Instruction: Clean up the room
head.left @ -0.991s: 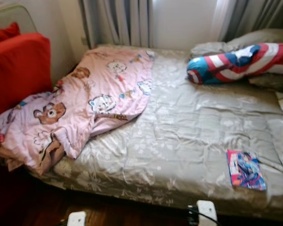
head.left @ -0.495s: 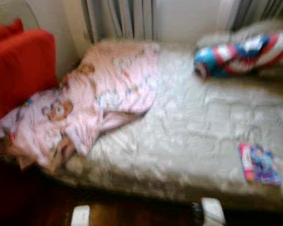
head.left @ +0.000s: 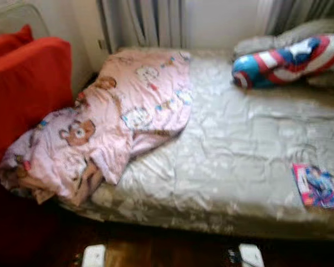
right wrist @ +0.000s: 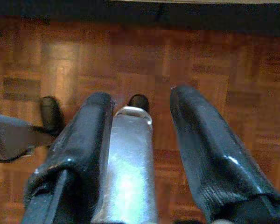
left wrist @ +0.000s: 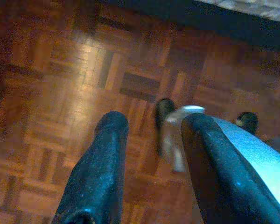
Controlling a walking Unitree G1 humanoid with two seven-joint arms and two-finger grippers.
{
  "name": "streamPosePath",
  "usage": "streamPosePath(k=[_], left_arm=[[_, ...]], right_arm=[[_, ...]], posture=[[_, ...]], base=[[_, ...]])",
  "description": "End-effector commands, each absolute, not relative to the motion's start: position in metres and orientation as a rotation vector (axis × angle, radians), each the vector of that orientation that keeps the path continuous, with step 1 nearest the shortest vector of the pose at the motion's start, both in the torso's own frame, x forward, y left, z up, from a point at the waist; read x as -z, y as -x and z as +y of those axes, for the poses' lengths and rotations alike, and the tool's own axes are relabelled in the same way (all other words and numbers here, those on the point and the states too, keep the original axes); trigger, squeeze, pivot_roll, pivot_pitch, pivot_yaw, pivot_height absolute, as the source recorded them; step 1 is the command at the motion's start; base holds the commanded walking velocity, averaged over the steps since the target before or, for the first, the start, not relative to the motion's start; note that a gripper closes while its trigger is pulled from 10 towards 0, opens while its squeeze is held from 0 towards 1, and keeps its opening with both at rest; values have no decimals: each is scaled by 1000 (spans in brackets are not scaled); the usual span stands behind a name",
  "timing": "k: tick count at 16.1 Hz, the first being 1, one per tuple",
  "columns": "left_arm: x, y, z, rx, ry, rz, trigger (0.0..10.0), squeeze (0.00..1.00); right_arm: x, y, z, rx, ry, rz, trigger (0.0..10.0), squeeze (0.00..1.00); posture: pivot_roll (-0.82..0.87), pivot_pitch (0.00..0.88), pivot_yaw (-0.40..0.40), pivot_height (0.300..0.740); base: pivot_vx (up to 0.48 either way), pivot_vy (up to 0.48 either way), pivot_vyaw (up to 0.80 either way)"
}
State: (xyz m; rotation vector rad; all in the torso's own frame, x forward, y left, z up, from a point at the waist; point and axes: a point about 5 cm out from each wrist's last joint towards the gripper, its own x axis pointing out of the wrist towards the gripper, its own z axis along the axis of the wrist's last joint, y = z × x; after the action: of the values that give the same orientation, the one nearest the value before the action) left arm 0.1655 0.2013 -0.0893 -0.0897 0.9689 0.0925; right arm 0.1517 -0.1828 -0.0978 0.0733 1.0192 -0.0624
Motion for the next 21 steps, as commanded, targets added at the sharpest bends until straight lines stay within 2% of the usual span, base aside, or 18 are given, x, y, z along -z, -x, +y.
streamPosePath(k=[1,7,13,21], left_arm=[[91,-160,207,-108,84,989,10000,0],[91,-160,207,-109,86,988,10000,0],[91,-160,206,-108,87,988,10000,0],[91,-160,207,-107,83,986,10000,0]], right_arm=[[96,-159,-175,45,-72,1005,10000,0],[95,-163,-171,30,-54,1005,10000,0],[94,-164,-173,34,-63,1000,10000,0],[94,-163,-173,38,-76,999,10000,0]], posture=[[29,62,9,740],[30,62,8,740],[30,60,10,740],[32,51,14,740]], base=[[0,307,0],[0,307,0],[0,306,645],[0,303,0]])
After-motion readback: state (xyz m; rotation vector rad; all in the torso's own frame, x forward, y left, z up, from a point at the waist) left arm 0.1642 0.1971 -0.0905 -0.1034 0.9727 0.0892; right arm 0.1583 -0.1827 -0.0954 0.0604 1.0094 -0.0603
